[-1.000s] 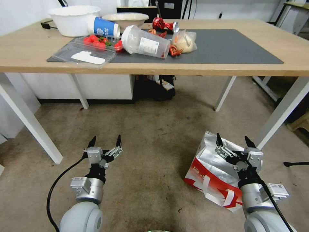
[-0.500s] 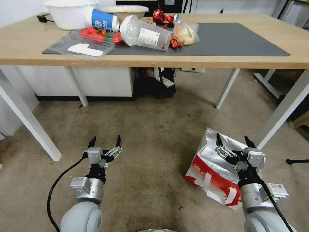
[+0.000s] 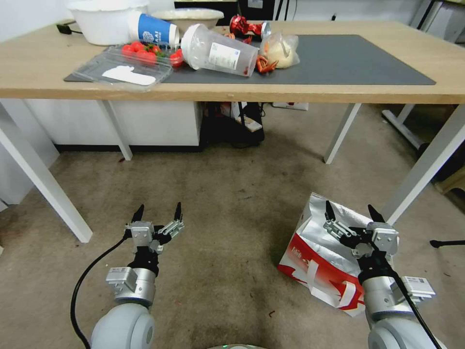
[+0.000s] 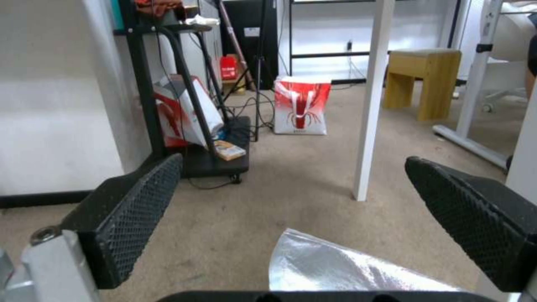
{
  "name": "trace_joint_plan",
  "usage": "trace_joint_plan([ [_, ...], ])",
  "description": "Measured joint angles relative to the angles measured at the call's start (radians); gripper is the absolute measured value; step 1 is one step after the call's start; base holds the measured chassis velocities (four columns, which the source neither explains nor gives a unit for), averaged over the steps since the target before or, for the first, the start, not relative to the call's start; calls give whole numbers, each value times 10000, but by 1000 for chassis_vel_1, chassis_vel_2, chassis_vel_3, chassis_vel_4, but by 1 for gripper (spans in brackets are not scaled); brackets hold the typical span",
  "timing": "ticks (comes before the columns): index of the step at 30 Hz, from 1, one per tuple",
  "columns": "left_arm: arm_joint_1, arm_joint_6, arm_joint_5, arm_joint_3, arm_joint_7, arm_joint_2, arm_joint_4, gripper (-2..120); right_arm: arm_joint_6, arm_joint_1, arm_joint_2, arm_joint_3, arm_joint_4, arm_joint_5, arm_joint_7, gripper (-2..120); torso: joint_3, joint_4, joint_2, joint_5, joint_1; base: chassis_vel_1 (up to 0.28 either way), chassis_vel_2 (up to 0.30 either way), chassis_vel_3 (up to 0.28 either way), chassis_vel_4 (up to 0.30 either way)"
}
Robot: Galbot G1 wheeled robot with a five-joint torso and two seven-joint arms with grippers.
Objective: Pick up the food delivery bag from the floor and place it on the table.
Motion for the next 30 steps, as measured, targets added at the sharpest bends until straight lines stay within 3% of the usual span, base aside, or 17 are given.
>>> trace_joint_plan([
  [13, 34, -211, 28, 1, 19, -12, 47, 100, -203, 87, -362, 61, 0, 230, 8, 100, 0, 0, 36, 1, 9, 0, 0, 0, 0],
  [16, 36, -214, 32, 7, 31, -24, 24, 100, -927, 457, -1333, 338, -64, 1018, 53, 100, 0, -1, 47, 1, 11, 0, 0, 0, 0],
  [17, 36, -214, 32, 7, 31, -24, 24, 100, -927, 457, -1333, 338, -64, 1018, 53, 100, 0, -1, 47, 1, 11, 0, 0, 0, 0],
  [19, 32, -214, 32, 4, 34, -12, 19, 100, -1373, 708, -2203, 545, -291, 1574, -6, 100, 0, 1, 50, 3, 12, 0, 0, 0, 0],
  [21, 32, -213, 32, 3, 35, -2, 18, 100, -1446, 751, -2428, 583, -352, 1718, -36, 100, 0, 0, 52, 3, 12, 0, 0, 0, 0],
  [24, 35, -214, 31, -11, 39, 39, -8, 100, -1886, 1156, -3861, 806, -959, 2597, -293, 100, 0, -1, 57, 2, 13, 0, 0, 0, 0],
  [25, 35, -214, 31, -11, 39, 39, -8, 100, -1886, 1156, -3861, 806, -959, 2597, -293, 100, 0, -1, 57, 2, 13, 0, 0, 0, 0],
  [28, 38, -210, 31, 0, 49, 43, -48, 100, -2596, 1944, -5663, 877, -1949, 3691, -574, 100, 0, 0, 63, 3, 14, 0, 0, 0, 0],
  [29, 38, -210, 31, 0, 49, 43, -48, 100, -2596, 1944, -5663, 877, -1949, 3691, -574, 100, 0, 0, 63, 3, 14, 0, 0, 0, 0],
  [30, 25, -207, 30, 0, 50, 35, -66, 100, -2733, 2173, -6283, 855, -2283, 4085, -826, 100, 0, 0, 64, 4, 15, 0, 0, 0, 0],
])
